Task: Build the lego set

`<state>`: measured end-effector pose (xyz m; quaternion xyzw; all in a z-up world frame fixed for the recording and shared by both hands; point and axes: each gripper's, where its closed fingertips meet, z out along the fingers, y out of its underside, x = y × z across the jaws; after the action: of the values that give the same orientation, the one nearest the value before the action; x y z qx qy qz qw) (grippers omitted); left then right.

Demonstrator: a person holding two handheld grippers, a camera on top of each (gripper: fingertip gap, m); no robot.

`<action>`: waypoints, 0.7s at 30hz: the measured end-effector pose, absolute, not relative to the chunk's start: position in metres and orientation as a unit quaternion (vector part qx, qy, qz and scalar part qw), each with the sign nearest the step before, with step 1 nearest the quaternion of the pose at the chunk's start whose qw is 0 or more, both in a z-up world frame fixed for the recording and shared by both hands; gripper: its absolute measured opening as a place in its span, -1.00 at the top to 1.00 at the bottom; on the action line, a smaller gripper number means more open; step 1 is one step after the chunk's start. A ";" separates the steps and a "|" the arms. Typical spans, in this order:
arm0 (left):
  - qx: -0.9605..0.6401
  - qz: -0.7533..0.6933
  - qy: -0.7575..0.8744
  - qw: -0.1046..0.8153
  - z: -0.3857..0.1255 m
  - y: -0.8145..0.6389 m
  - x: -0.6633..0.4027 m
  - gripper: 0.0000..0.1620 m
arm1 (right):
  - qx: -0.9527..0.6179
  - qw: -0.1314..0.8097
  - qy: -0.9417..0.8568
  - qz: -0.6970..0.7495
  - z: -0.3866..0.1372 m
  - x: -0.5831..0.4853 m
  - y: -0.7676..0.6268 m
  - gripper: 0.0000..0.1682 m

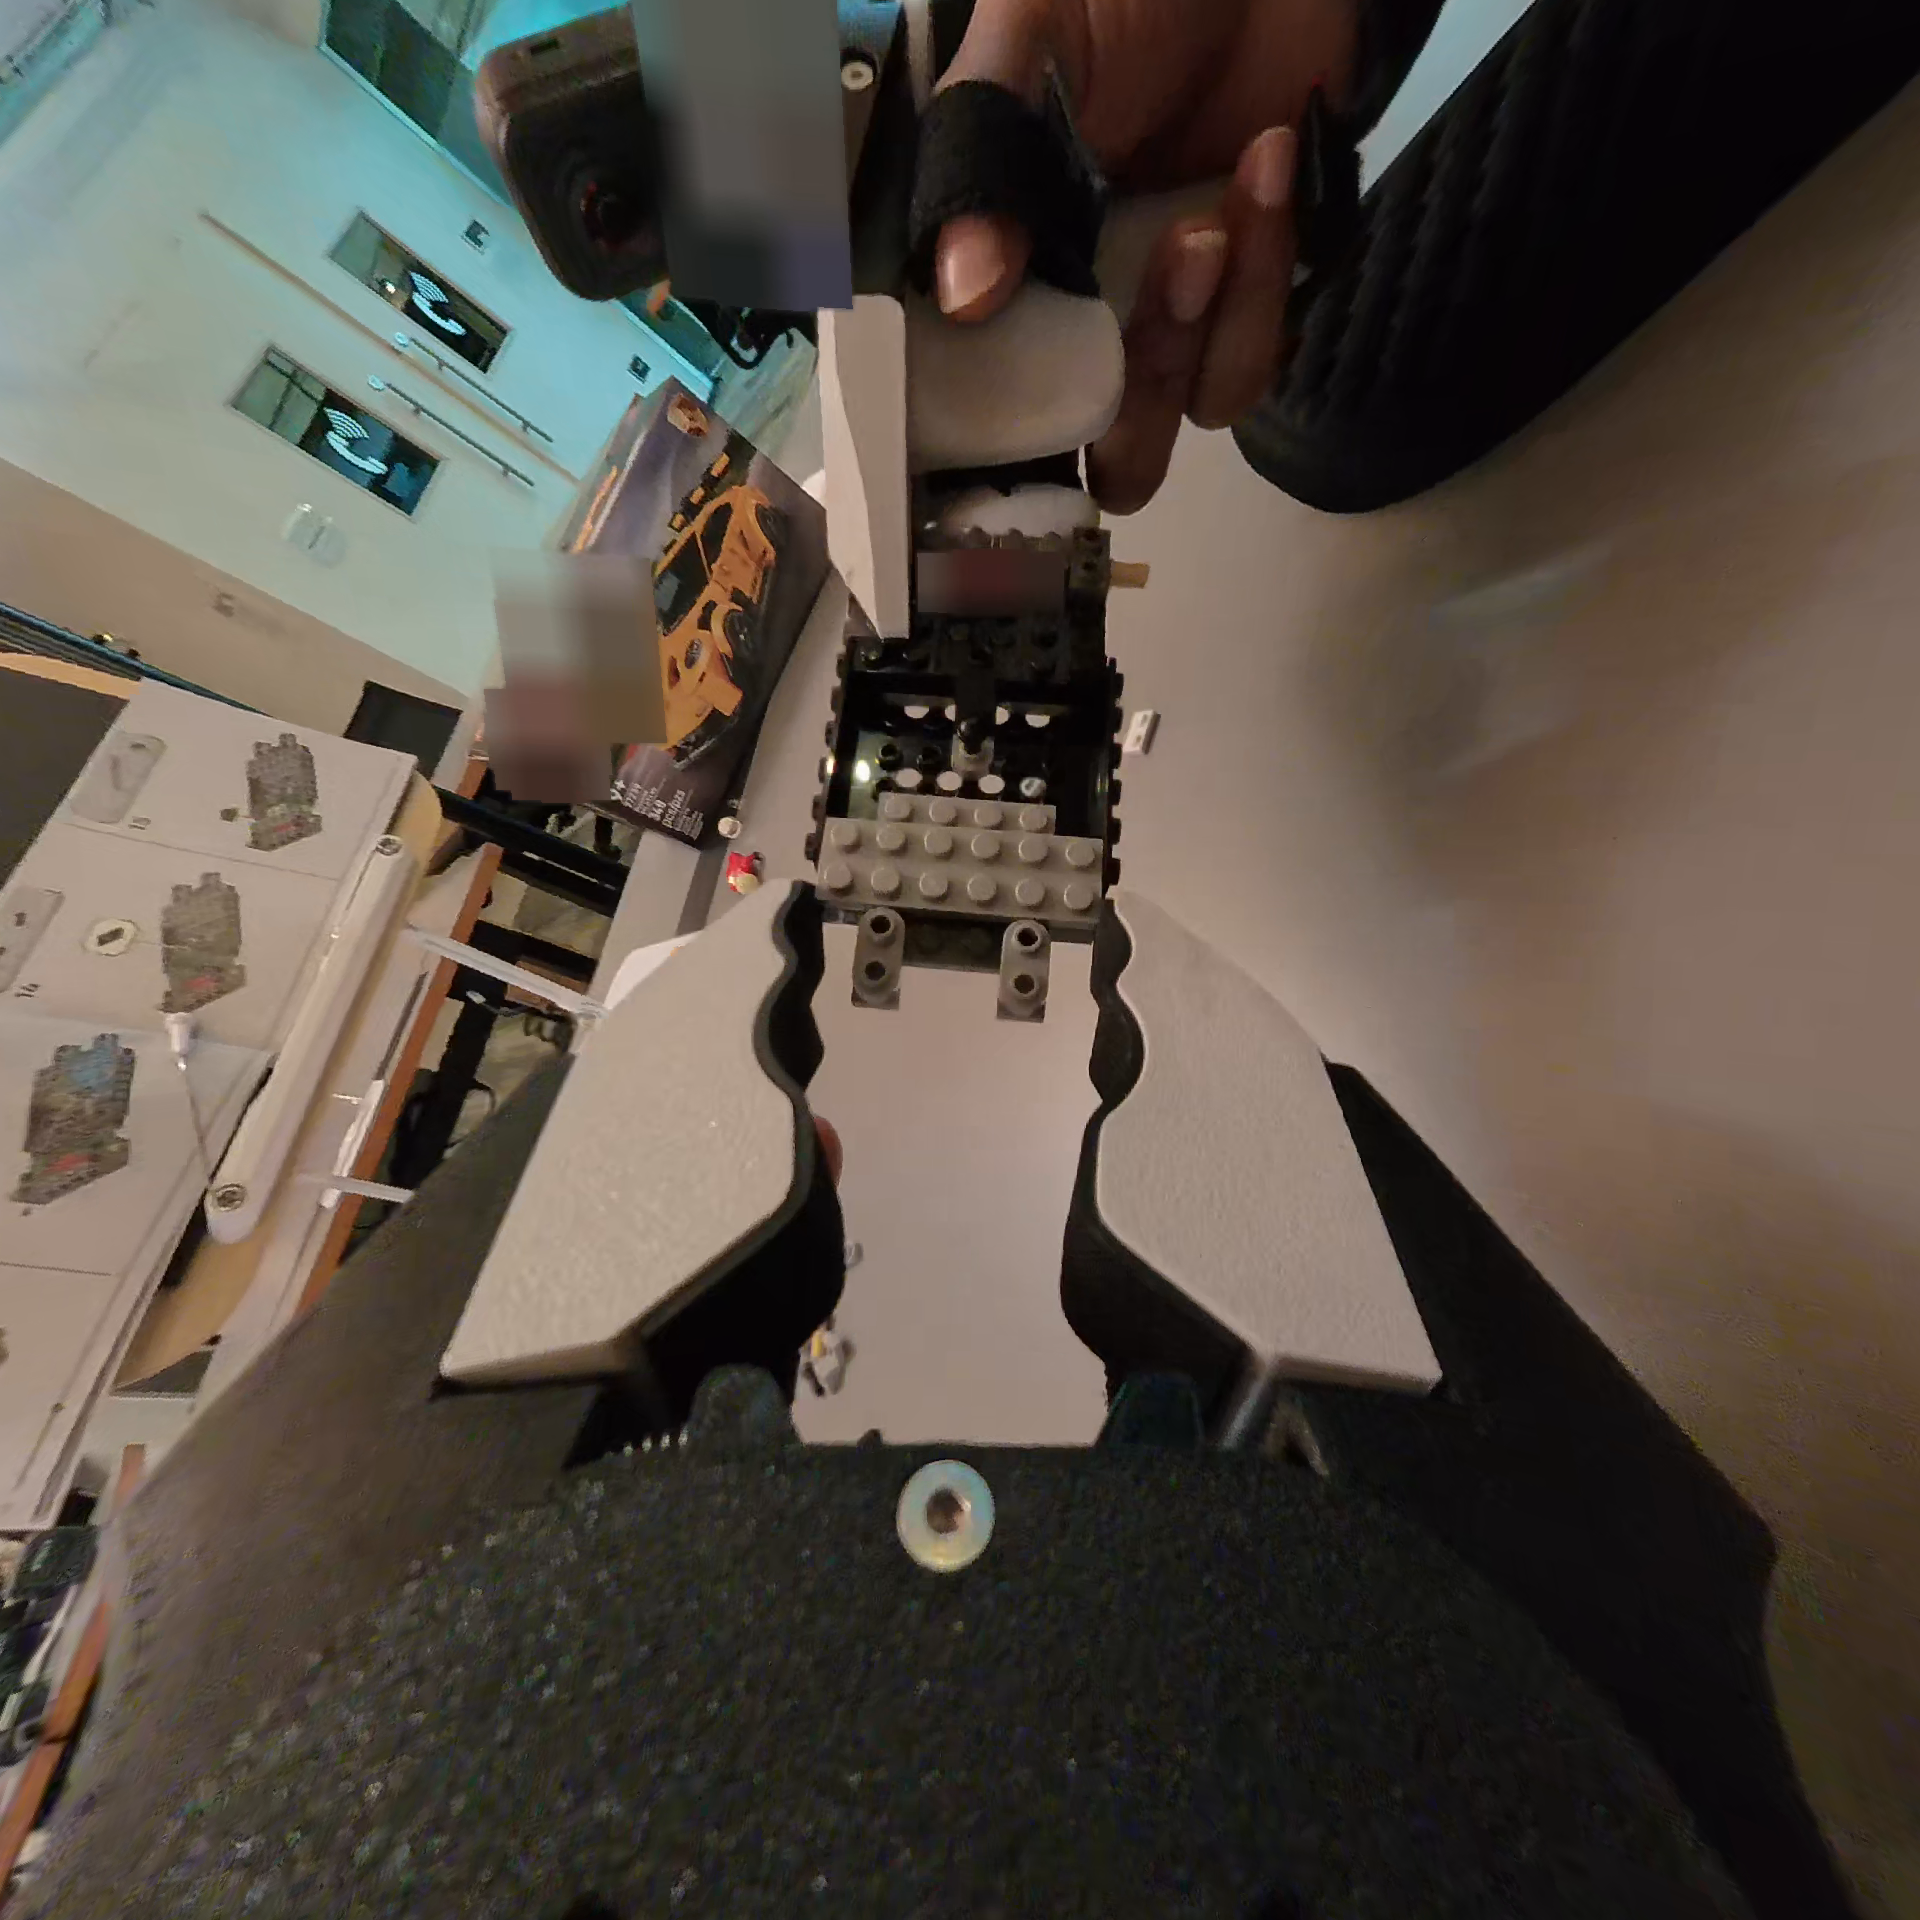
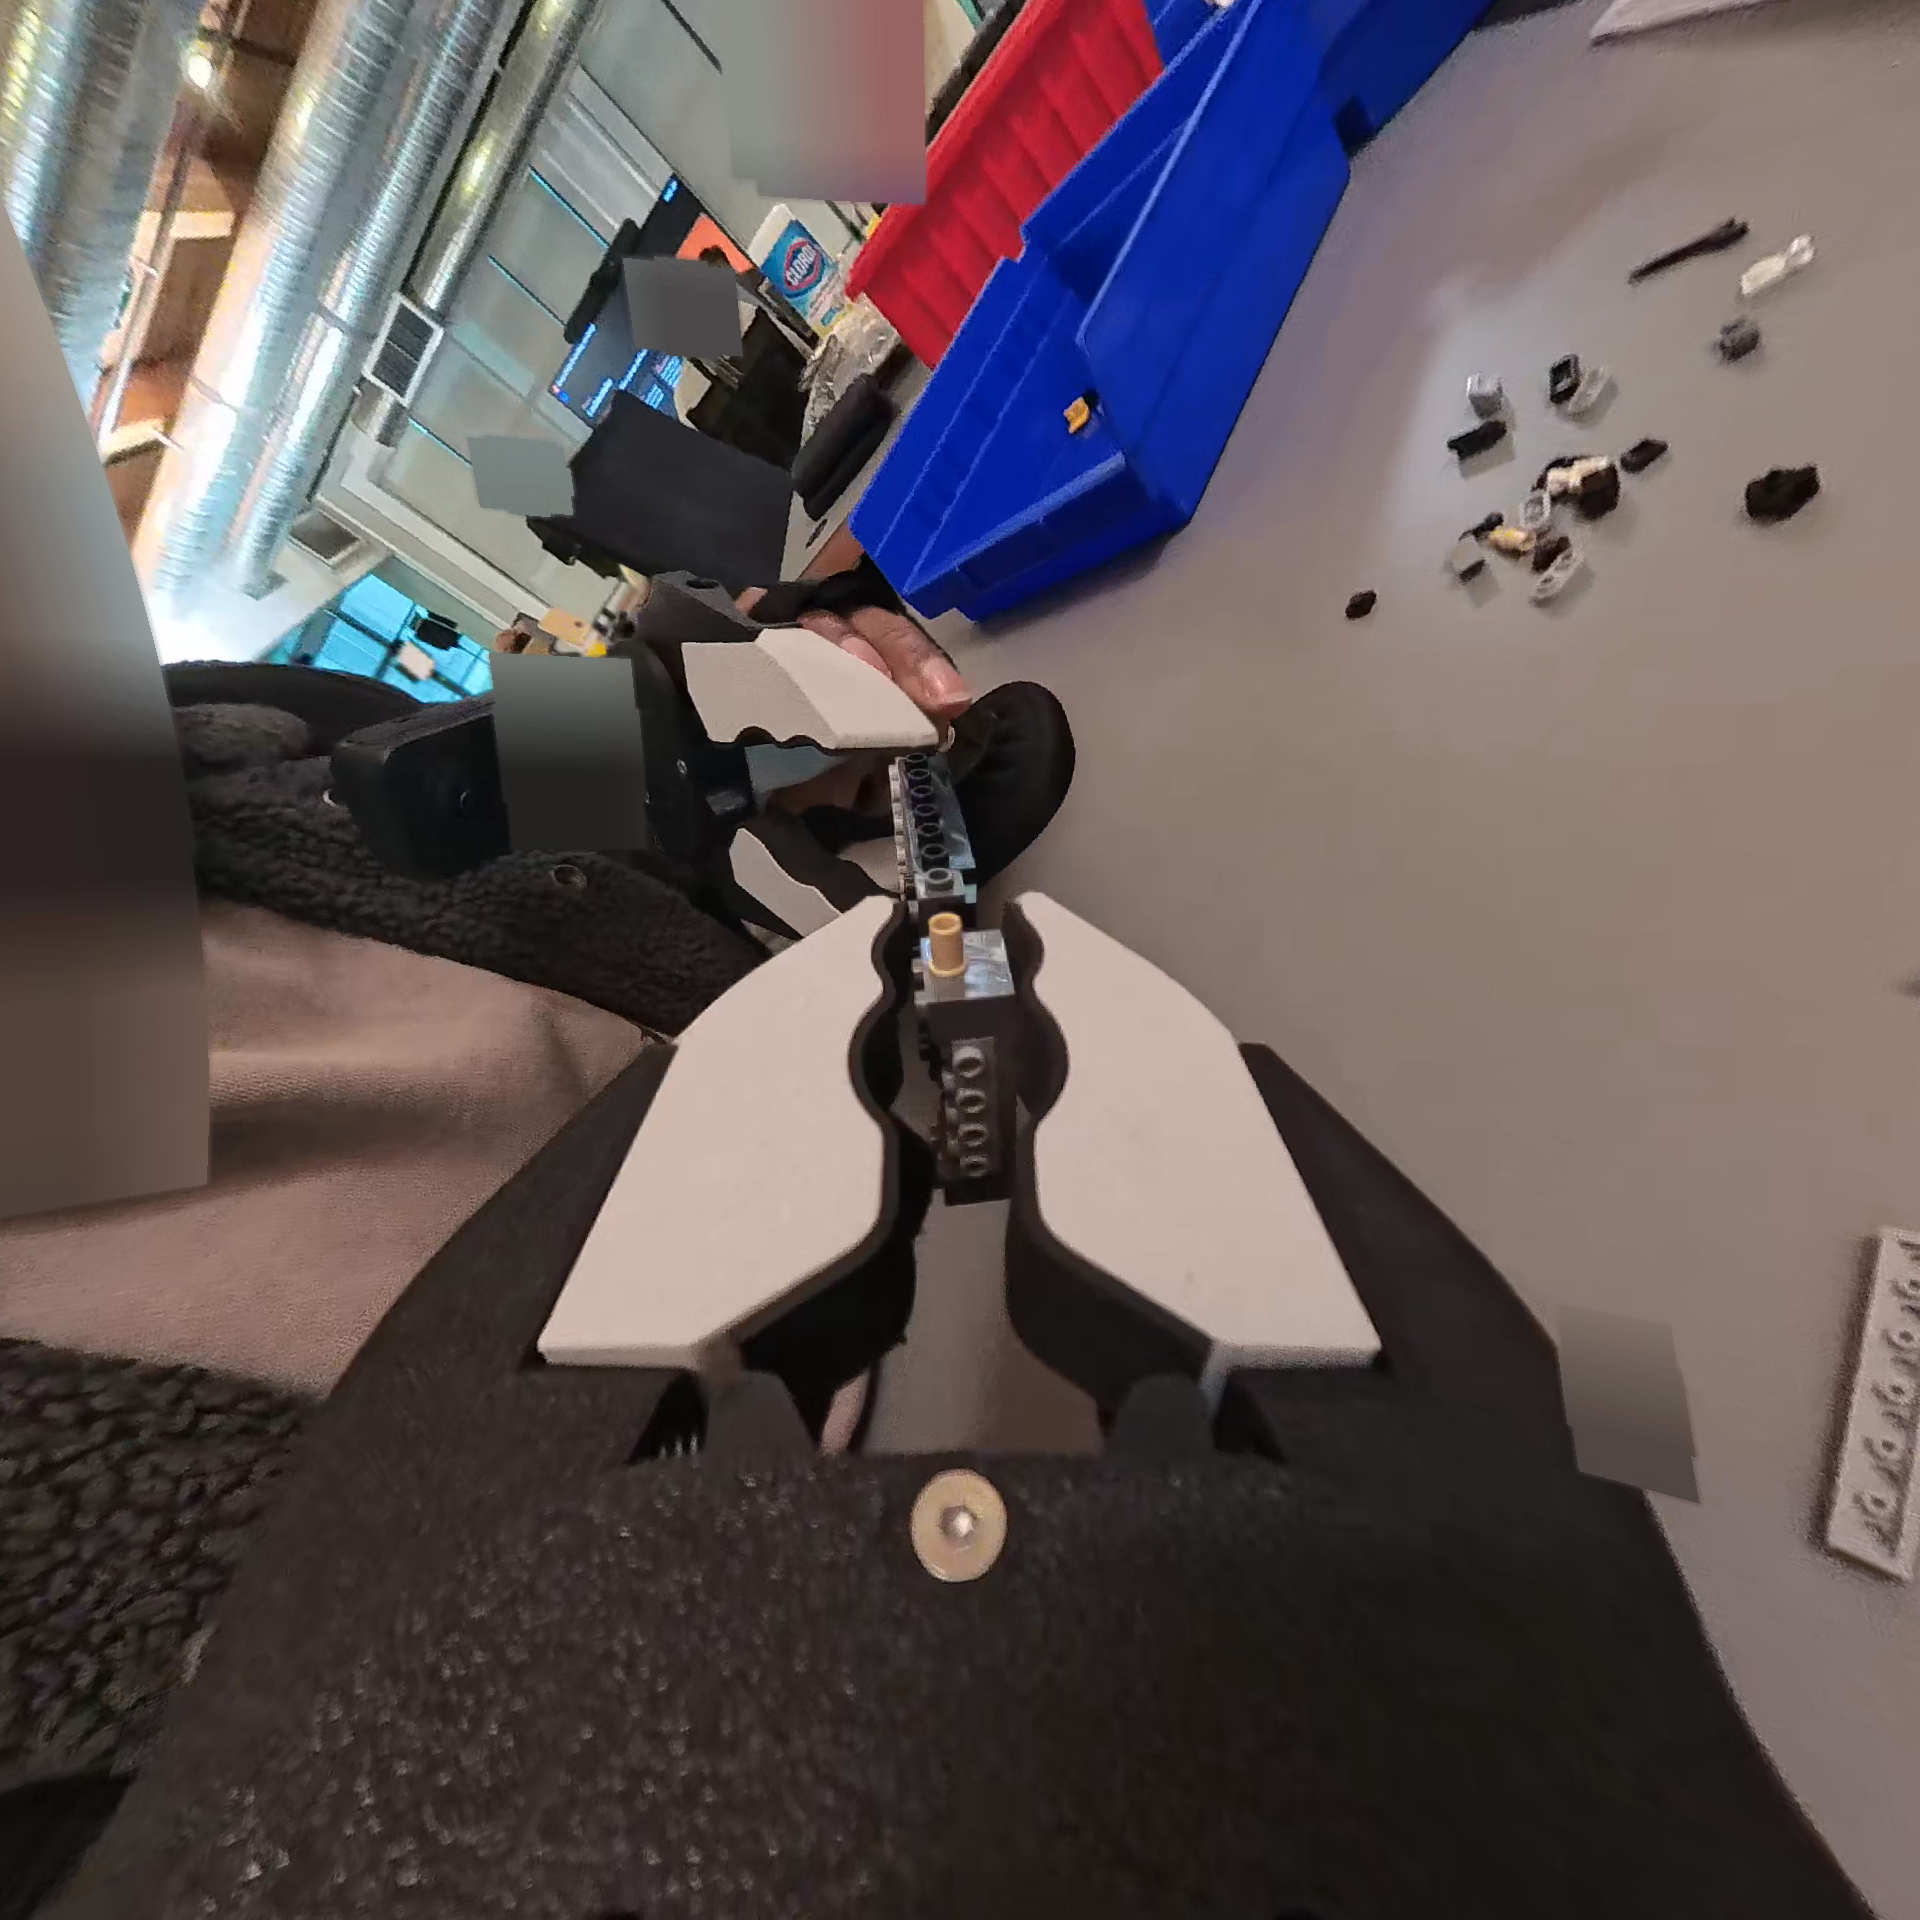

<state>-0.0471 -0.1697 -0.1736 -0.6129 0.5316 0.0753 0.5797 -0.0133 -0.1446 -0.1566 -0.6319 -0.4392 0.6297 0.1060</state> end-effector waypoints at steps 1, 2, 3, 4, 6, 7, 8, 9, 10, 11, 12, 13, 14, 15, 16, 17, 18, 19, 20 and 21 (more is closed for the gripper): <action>-0.609 0.079 0.532 0.582 -0.172 -0.170 -0.047 0.39 | -0.628 0.113 -0.442 0.630 -0.155 -0.013 -0.145 0.82; -0.607 0.085 0.534 0.582 -0.171 -0.170 -0.047 0.39 | -0.627 0.120 -0.446 0.628 -0.154 -0.014 -0.145 0.82; -0.605 0.090 0.535 0.583 -0.171 -0.170 -0.047 0.39 | -0.624 0.126 -0.447 0.628 -0.153 -0.014 -0.145 0.82; -0.603 0.091 0.537 0.583 -0.170 -0.170 -0.047 0.39 | -0.623 0.128 -0.449 0.628 -0.153 -0.013 -0.146 0.82; -0.603 0.090 0.538 0.583 -0.170 -0.171 -0.046 0.39 | -0.621 0.130 -0.450 0.629 -0.153 -0.013 -0.147 0.82; -0.602 0.091 0.539 0.583 -0.170 -0.171 -0.046 0.39 | -0.620 0.131 -0.451 0.628 -0.153 -0.012 -0.147 0.82; -0.601 0.092 0.539 0.583 -0.171 -0.171 -0.046 0.38 | -0.618 0.132 -0.454 0.628 -0.153 -0.012 -0.148 0.82; -0.602 0.087 0.537 0.584 -0.171 -0.171 -0.045 0.38 | -0.616 0.134 -0.459 0.626 -0.153 -0.011 -0.149 0.82; -0.602 0.081 0.534 0.588 -0.170 -0.172 -0.045 0.38 | -0.615 0.134 -0.458 0.628 -0.152 -0.011 -0.148 0.81; -0.600 0.078 0.531 0.593 -0.169 -0.171 -0.045 0.38 | -0.615 0.131 -0.454 0.631 -0.151 -0.011 -0.148 0.81; -0.597 0.078 0.529 0.598 -0.168 -0.171 -0.044 0.38 | -0.616 0.130 -0.453 0.632 -0.151 -0.011 -0.147 0.78; -0.597 0.077 0.524 0.602 -0.167 -0.170 -0.045 0.38 | -0.613 0.128 -0.454 0.633 -0.151 -0.011 -0.147 0.58; -0.597 0.077 0.519 0.606 -0.166 -0.169 -0.046 0.38 | -0.609 0.126 -0.454 0.638 -0.151 -0.009 -0.147 0.49; -0.599 0.076 0.516 0.608 -0.166 -0.168 -0.047 0.38 | -0.607 0.128 -0.452 0.641 -0.151 -0.008 -0.147 0.48; -0.600 0.076 0.513 0.610 -0.166 -0.167 -0.049 0.38 | -0.609 0.129 -0.450 0.640 -0.153 -0.006 -0.147 0.49; -0.600 0.075 0.510 0.612 -0.166 -0.167 -0.049 0.38 | -0.608 0.126 -0.450 0.642 -0.155 -0.005 -0.148 0.51; -0.601 0.072 0.507 0.614 -0.166 -0.166 -0.050 0.38 | -0.608 0.119 -0.450 0.644 -0.158 -0.004 -0.151 0.53; -0.602 0.068 0.506 0.614 -0.166 -0.166 -0.049 0.38 | -0.606 0.115 -0.449 0.647 -0.160 -0.004 -0.153 0.57; -0.602 0.069 0.506 0.614 -0.166 -0.166 -0.049 0.38 | -0.604 0.114 -0.446 0.650 -0.161 -0.005 -0.155 0.61; -0.601 0.067 0.506 0.615 -0.167 -0.165 -0.048 0.38 | -0.601 0.110 -0.446 0.654 -0.161 -0.006 -0.157 0.66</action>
<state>-0.0478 -0.1653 -0.1670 -0.6011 0.5063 0.0672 0.6147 -0.0063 -0.1566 -0.1614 -0.6013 -0.4461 0.6536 0.1102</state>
